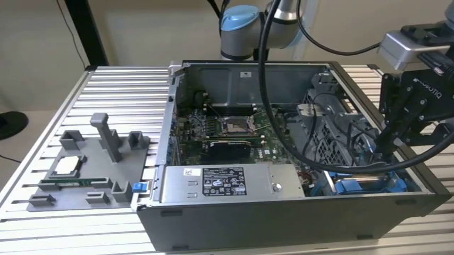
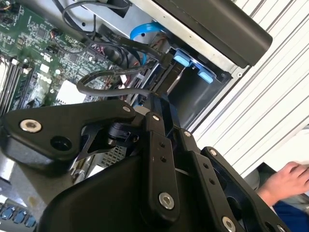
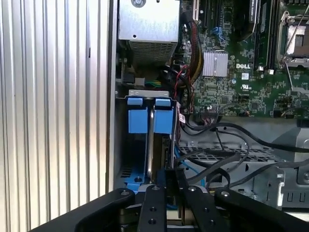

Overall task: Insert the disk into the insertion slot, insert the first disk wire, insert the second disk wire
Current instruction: 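Insert the first disk wire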

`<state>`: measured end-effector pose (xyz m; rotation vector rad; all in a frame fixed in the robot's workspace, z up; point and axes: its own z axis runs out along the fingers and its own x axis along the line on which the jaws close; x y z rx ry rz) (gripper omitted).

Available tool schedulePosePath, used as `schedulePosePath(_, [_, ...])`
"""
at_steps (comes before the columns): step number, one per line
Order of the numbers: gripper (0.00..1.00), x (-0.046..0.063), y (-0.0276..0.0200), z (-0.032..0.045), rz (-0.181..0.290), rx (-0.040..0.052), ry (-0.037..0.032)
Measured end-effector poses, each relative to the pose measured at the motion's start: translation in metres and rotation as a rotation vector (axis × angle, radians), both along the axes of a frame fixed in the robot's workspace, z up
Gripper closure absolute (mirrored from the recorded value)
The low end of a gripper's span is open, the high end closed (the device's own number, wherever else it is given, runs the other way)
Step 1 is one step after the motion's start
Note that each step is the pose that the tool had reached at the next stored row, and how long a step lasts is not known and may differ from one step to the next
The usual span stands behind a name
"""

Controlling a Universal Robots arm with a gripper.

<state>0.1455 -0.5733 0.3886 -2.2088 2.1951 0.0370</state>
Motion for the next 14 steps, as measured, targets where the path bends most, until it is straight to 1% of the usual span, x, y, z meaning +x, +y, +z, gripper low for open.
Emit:
schedulePosePath(10, [1.00, 0.001, -0.0087, -0.0040, -0.021, 0.0001, 0.0006])
schedulePosePath(14, [1.00, 0.002, -0.0115, -0.0041, -0.031, 0.0001, 0.0007])
